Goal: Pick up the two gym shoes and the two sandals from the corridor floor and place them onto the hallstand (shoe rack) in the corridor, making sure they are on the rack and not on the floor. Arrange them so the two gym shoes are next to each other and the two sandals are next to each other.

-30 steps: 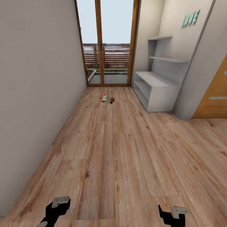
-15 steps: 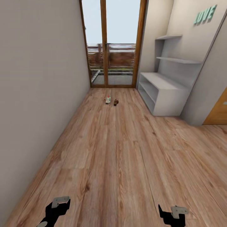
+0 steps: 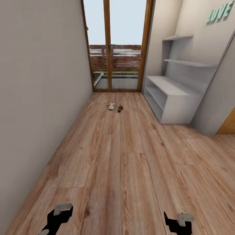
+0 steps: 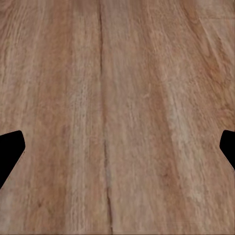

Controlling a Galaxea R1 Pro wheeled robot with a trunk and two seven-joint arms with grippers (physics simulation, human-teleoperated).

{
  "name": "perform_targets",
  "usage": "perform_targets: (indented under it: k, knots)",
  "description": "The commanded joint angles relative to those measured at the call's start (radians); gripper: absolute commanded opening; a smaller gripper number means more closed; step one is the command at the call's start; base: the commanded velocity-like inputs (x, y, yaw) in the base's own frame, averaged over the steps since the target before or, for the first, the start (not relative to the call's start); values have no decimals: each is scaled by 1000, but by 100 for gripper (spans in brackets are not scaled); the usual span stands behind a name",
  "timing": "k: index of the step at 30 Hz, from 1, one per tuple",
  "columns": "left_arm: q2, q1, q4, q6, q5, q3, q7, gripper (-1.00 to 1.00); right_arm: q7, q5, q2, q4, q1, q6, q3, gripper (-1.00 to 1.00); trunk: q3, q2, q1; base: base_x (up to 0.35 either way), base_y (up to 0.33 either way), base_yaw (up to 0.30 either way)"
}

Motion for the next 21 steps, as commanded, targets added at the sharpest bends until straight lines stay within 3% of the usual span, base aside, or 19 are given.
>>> perform_targets:
  k: [1,21]
  knots:
    - [0,0,1,-3,6,1,-2,100,2,-8,0,1,-1,-3,2,100,-1,0,0,338,0,0]
    - [0,0,1,-3,6,1,-2,100,2,-8,0,1,-1,-3,2,100,-1,0,0,338,0,0]
